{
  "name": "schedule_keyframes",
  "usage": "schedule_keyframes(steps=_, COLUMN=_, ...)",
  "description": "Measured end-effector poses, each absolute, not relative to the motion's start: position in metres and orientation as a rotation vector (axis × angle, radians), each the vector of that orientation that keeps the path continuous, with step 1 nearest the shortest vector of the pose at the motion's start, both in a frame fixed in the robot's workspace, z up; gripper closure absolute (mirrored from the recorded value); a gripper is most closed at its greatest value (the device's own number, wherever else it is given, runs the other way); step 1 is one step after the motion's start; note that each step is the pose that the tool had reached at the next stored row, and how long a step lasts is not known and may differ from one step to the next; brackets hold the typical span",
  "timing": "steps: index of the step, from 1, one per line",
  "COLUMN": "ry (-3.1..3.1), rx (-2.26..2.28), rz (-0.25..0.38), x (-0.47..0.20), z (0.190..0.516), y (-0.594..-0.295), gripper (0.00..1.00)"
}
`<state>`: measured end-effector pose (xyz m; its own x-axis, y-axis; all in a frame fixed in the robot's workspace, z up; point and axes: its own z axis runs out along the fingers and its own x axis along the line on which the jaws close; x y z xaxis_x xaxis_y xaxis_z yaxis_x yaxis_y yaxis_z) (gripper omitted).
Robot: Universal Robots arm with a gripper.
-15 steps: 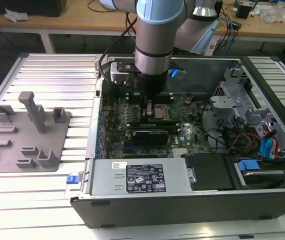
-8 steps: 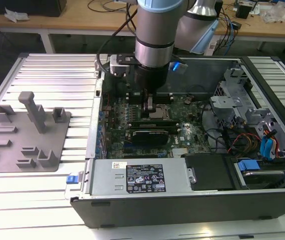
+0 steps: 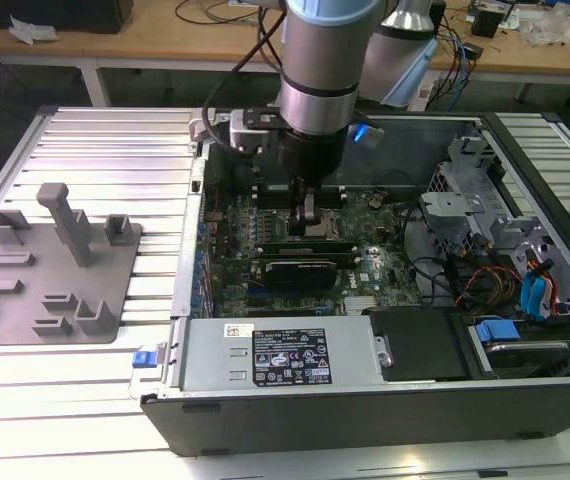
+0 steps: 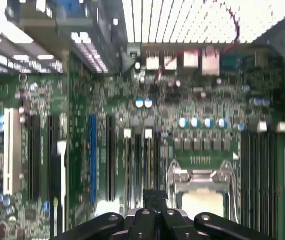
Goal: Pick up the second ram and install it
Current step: 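Press down the second ram until it locks into place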
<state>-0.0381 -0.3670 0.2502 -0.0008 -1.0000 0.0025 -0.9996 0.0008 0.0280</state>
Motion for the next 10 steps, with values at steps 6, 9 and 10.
schedule_keyframes(steps=6, ry=-2.207, rx=2.205, rz=-0.028, x=-0.0217, z=0.2502, y=-0.3670, gripper=0.92)
schedule_keyframes(steps=9, ry=-2.207, rx=2.205, rz=-0.028, x=-0.0216, z=0.2502, y=-0.3670, gripper=0.92)
schedule_keyframes(steps=10, ry=-2.207, rx=2.205, rz=-0.028, x=-0.0216, z=0.2502, y=-0.3670, gripper=0.92)
